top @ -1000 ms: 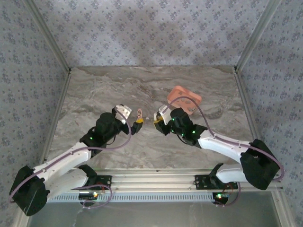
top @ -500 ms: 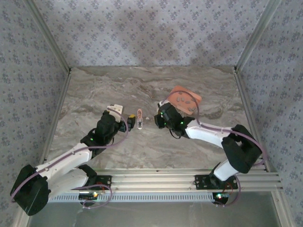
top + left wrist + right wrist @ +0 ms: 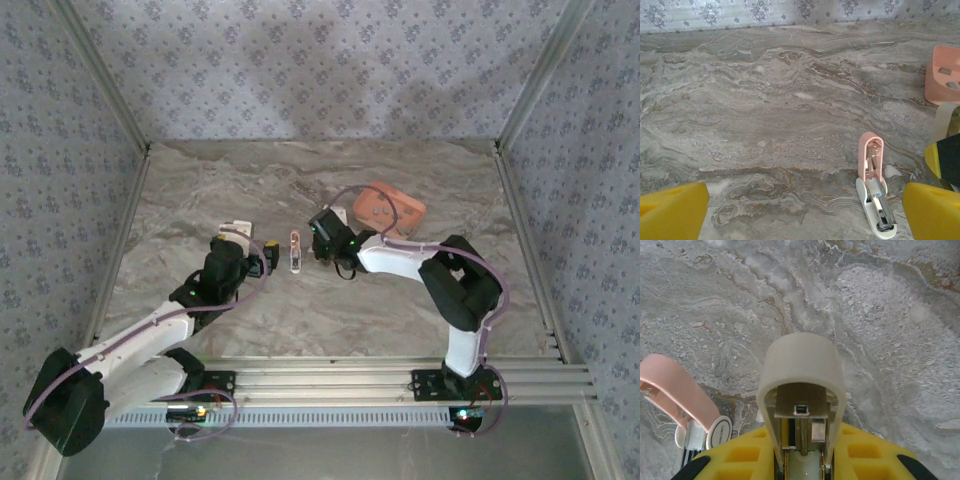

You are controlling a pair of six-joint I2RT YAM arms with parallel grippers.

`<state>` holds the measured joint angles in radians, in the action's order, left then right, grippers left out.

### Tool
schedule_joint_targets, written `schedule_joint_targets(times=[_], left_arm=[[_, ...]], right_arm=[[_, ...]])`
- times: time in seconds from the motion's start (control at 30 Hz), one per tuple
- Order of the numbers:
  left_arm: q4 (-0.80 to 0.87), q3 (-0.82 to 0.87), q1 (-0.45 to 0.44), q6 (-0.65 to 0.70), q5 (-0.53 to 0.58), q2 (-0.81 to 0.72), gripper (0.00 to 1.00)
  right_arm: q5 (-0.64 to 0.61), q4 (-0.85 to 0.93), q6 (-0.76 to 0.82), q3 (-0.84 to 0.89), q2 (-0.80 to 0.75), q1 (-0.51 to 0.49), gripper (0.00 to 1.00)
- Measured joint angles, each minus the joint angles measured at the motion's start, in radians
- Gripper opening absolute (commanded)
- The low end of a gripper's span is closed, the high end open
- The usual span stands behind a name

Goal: Load the staples into the stapler

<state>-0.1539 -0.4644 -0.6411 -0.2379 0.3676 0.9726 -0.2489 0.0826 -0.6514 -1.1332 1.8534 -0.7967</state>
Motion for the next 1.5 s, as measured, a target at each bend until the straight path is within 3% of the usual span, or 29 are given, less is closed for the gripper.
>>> schedule_joint_targets(times=[0.13, 0.3, 0.43, 0.7, 0.83, 1.07, 1.27, 1.5], left_arm=[[0.001, 0.000, 0.001, 0.000, 0.000, 0.002, 0.98], [0.000, 0.000, 0.008, 0.000, 0.000, 0.006, 0.99], [0.001, 0.000, 0.015, -0.008, -0.001, 0.012, 0.99], [0.000, 0.000, 0.020, -0.014, -0.004, 0.017, 0.99], [0.000, 0.000, 0.023, -0.015, -0.005, 0.017, 0.99], [0.000, 0.000, 0.024, -0.018, -0.008, 0.018, 0.98], [0.000, 0.000, 0.024, -0.019, -0.015, 0.018, 0.98], [-0.003, 0.000, 0.026, -0.030, -0.024, 0.038, 0.99]], right_arm=[[-0.002, 0.004, -0.024, -0.019, 0.045, -0.005, 0.25], [-0.009, 0.011, -0.046, -0.050, 0.087, -0.009, 0.43], [-0.010, 0.011, -0.053, -0.072, 0.098, -0.009, 0.42], [-0.018, 0.011, -0.066, -0.092, 0.114, -0.007, 0.27], [-0.018, 0.012, -0.067, -0.095, 0.114, -0.006, 0.26], [-0.029, 0.017, -0.069, -0.095, 0.114, -0.009, 0.39], [-0.043, 0.034, -0.071, -0.092, 0.094, -0.018, 0.42], [-0.041, 0.068, -0.057, -0.040, -0.049, -0.016, 0.46]])
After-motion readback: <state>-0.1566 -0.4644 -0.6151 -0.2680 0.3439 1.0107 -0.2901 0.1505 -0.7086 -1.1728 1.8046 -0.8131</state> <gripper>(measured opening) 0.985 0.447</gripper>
